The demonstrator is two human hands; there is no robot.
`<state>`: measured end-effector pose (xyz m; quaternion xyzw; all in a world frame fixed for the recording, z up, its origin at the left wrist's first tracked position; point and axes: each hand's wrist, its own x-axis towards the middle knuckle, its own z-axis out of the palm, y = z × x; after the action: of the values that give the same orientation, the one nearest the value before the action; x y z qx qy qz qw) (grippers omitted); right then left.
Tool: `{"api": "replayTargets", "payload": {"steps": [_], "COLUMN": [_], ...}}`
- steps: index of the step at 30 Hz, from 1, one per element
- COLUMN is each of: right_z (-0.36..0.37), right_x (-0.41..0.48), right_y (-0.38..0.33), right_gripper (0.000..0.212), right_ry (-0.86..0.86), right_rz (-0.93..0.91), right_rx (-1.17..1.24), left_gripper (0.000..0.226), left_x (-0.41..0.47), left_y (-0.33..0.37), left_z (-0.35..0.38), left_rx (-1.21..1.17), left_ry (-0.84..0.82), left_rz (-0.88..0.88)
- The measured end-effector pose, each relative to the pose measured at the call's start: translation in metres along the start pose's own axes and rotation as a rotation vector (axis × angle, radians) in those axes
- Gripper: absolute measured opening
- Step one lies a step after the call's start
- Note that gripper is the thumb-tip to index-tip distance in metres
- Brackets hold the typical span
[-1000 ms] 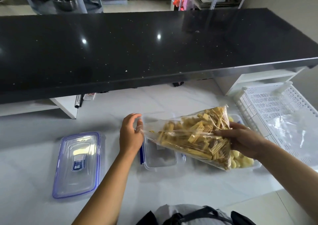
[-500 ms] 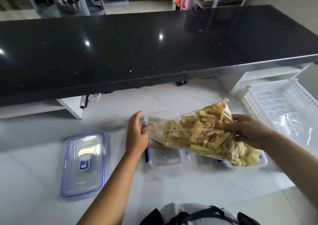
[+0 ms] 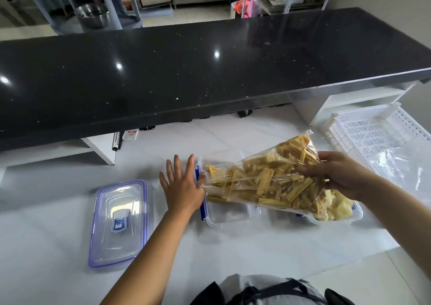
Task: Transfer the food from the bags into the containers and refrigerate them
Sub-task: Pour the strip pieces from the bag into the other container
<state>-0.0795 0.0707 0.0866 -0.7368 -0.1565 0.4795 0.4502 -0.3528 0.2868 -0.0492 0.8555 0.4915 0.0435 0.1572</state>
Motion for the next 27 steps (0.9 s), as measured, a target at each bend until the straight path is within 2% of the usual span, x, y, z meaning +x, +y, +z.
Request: {"api": "replayTargets", "payload": {"steps": [6, 11, 16, 27], "right_z": [-0.002, -0.010, -0.011, -0.006], "right_x": [0.000, -0.005, -0.005, -0.011], "right_y": [0.003, -0.002, 0.002, -0.011], "right_gripper": [0.028, 0.028, 0.021, 0.031], "right_ry": [0.045, -0.042, -0.014, 0.044], "right_rz": [-0.013, -0.087, -0.068, -0.097], "right_rx": [-0.012, 0.055, 0.038, 0.043], "left_gripper": [0.063, 0.060, 0.059, 0.056], "left_x": [-0.005, -0.011, -0.006, -0.007], "left_y": [0.008, 0.014, 0.016, 0.023], "left_z": [-0.002, 0.000, 0.000, -0.003], "left_rx": [-0.020, -0.074, -0.080, -0.152], "left_ry": [-0.036, -0.030, -0.058, -0.047], "left_rz": [-0.009, -0.014, -0.021, -0.019]}}
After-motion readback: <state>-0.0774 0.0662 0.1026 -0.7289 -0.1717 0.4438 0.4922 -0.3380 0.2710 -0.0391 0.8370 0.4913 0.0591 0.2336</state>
